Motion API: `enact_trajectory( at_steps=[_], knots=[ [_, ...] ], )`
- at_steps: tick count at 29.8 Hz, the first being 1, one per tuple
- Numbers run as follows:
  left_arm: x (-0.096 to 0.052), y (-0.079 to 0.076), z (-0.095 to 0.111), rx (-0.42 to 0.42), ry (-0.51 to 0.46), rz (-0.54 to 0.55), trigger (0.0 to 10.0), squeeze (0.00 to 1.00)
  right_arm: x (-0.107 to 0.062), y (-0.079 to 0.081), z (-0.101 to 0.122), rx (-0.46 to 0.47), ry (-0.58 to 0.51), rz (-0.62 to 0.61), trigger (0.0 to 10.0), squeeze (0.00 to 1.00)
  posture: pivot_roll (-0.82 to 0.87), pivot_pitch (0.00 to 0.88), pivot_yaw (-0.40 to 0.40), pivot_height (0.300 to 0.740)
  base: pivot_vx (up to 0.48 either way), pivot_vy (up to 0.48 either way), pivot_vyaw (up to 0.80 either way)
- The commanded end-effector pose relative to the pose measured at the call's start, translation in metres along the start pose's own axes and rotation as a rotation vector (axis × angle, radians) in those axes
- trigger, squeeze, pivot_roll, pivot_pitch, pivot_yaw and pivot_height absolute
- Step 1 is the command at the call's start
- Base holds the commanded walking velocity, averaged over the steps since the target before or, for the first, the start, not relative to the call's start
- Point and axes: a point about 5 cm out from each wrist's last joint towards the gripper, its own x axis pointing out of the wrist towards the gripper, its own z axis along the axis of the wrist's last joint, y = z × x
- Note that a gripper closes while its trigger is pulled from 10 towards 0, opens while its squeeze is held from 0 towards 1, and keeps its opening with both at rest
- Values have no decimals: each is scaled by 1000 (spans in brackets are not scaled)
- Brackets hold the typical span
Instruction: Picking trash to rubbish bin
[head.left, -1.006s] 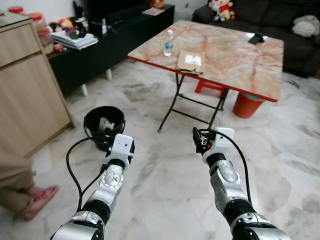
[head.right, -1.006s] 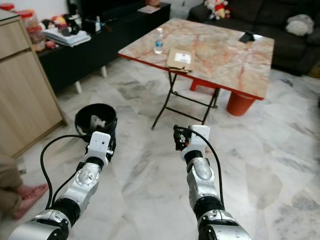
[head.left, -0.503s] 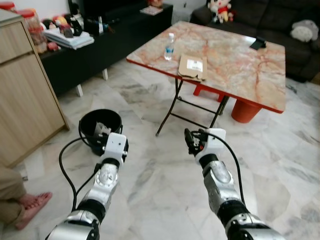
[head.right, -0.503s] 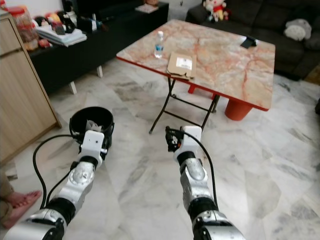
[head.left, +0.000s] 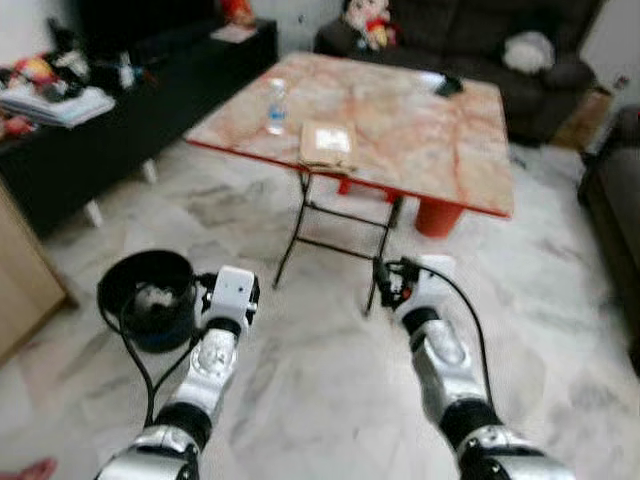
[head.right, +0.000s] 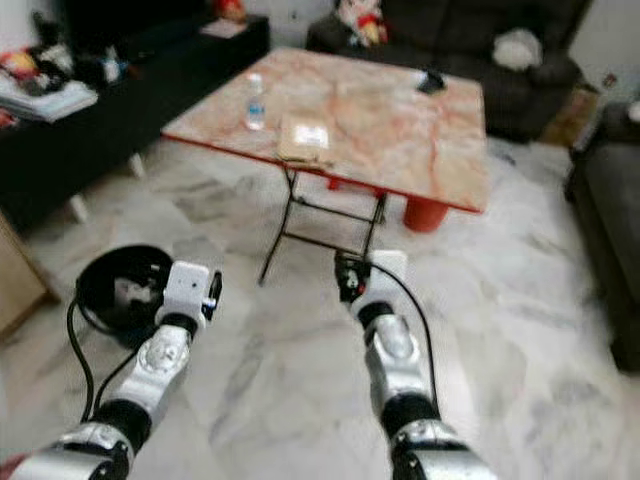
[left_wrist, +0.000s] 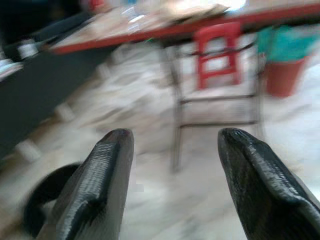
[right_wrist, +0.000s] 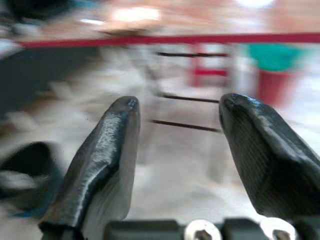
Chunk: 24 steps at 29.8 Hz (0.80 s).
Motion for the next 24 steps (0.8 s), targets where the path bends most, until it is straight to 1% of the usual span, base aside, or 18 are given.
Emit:
enact_trajectory(
  at_steps=[1, 2, 3, 4, 8, 9, 11, 18, 24],
  knots=[
    [0, 11, 2, 2, -25, 35, 10000, 0, -4, -4, -4, -29, -11, -25, 10000, 0, 107, 0, -80, 740, 0, 0, -781],
    [0, 11, 2, 1, -28, 37, 10000, 0, -6, -7, -5, -24, -9, -39, 10000, 0, 106, 0, -78, 740, 0, 0, -781],
    [-1, 13, 1, 3, -29, 40, 10000, 0, -11, -15, -9, -9, -3, -73, 10000, 0, 106, 0, -78, 740, 0, 0, -781],
    [-1, 14, 0, 5, -28, 42, 10000, 0, -13, -19, -11, -13, 1, -85, 10000, 0, 106, 0, -78, 740, 0, 0, -781],
    [-1, 14, 0, 5, -28, 43, 10000, 0, -13, -19, -11, -15, 2, -86, 10000, 0, 106, 0, -78, 740, 0, 0, -781],
    [-5, 15, -4, 9, -17, 48, 10000, 0, -21, -30, -20, -22, 39, -122, 10000, 0, 101, 0, -72, 740, 0, 0, -781],
    [-6, 16, -7, 11, -10, 50, 10000, 0, -27, -37, -25, -26, 64, -149, 10000, 0, 101, 0, -72, 740, 0, 0, -781],
    [-9, 16, -13, 10, 17, 49, 10000, 0, -30, -39, -30, -42, 82, -155, 10000, 0, 101, 0, -70, 740, 0, 0, -738],
    [-13, 17, -21, 3, 59, 47, 10000, 0, -26, -34, -24, -41, 52, -138, 10000, 0, 100, 0, -71, 740, 0, 0, 0]
  ],
)
